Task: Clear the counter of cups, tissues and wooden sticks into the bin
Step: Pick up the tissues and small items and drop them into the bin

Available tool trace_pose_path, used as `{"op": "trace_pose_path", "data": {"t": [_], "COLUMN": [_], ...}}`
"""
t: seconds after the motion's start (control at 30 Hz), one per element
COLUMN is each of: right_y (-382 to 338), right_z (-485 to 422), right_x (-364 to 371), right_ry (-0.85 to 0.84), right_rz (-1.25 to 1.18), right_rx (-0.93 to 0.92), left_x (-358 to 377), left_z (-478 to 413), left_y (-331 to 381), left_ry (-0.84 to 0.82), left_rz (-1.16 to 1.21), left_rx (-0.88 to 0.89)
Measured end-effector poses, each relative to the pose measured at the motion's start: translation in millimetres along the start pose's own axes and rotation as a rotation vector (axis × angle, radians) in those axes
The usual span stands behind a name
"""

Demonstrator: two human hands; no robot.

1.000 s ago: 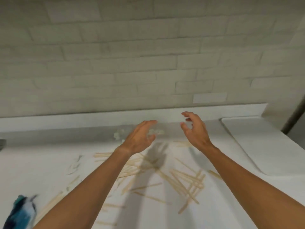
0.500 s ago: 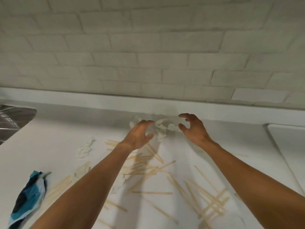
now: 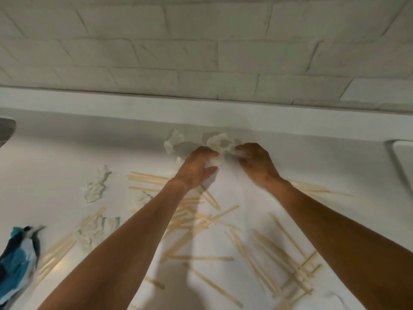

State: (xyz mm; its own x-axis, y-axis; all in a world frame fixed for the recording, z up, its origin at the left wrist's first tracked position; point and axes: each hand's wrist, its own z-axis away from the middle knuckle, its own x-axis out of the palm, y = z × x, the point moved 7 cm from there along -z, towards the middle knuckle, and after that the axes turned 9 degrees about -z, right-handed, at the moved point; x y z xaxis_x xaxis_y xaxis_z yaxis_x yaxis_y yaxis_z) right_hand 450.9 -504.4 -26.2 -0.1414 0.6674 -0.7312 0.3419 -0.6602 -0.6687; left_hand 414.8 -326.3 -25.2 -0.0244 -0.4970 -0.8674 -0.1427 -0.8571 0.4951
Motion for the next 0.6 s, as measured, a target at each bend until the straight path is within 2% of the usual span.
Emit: {"op": "trace_pose_path", "data": {"t": [0.13,0.3,0.6], "right_y": [5,-9,-42], "right_z": [4,19,60], "right_x": [-2,-17,-55], "right_ry": [0.056,-0.011,0.031], "right_rz": [-0.038,-0.089,-0.189], "right_rx": [0.047,0.080,0.139], "left_x": [-1,-7,-54], "left_z": [-3,8,44], "left_y": [5,-2,7], "left_ry": [0.017,-0.012,0.045], "left_rz": [-0.077,0.012,0.114], "left_rx": [0.039,-0.069,-0.085]}}
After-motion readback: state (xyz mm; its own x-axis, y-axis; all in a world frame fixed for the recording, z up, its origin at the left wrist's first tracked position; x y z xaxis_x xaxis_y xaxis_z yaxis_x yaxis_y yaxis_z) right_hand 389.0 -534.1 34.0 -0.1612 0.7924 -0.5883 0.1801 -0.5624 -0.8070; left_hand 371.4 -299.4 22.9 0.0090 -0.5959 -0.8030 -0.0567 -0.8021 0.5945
